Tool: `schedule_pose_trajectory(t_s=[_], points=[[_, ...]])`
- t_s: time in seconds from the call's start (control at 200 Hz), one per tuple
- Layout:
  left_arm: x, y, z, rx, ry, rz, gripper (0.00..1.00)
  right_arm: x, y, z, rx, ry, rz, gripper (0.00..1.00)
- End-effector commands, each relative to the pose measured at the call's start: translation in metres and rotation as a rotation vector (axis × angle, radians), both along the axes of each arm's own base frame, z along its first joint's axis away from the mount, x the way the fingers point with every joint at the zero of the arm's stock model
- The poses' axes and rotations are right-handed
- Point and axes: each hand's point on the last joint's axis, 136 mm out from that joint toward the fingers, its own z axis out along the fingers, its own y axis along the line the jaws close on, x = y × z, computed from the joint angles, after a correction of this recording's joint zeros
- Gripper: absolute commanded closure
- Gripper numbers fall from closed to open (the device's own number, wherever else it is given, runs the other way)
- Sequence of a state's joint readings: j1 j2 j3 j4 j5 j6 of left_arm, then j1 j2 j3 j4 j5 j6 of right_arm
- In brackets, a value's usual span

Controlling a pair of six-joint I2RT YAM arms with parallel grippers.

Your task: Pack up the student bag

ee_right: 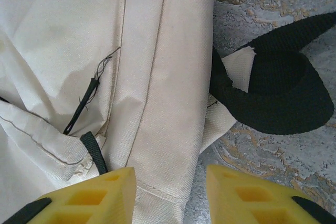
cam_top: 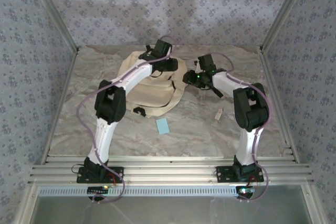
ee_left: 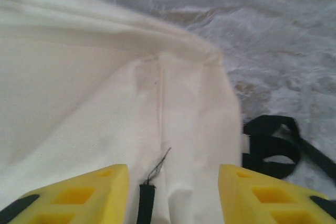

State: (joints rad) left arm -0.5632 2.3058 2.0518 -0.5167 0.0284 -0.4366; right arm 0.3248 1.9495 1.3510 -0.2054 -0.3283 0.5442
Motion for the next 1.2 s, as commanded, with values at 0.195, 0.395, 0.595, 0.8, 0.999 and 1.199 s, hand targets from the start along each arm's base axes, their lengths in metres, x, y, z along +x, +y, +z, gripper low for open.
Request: schedule_pose_trajectory(t_s=[0.195, 0.395, 0.595, 0.8, 0.999, 1.199], points=[[-0.029, -0.004, -0.070, 0.174, 0.176, -0.092, 0.56, -0.007, 0.003, -0.013, 0.004, 0.036, -0.011, 0.67], [-0.029, 0.004, -0.079, 0.185, 0.199, -0.059, 1.00, -0.019, 0.013, -0.014, 0.005, 0.058, 0.019, 0.68], [-0.027, 0.004, -0.035, 0.140, 0.126, -0.047, 1.00, -0.036, 0.030, -0.033, 0.048, 0.121, -0.008, 0.47], [-0.027, 0.009, 0.020, 0.027, 0.040, -0.018, 1.00, -0.036, 0.053, -0.062, 0.122, 0.202, -0.031, 0.32], [-0.020, 0.045, 0.024, -0.024, 0.046, 0.063, 1.00, -0.027, 0.048, -0.061, 0.199, 0.170, -0.093, 1.00], [-0.016, 0.081, 0.006, -0.010, 0.057, 0.134, 1.00, -0.031, 0.009, -0.052, 0.164, 0.120, -0.156, 1.00]])
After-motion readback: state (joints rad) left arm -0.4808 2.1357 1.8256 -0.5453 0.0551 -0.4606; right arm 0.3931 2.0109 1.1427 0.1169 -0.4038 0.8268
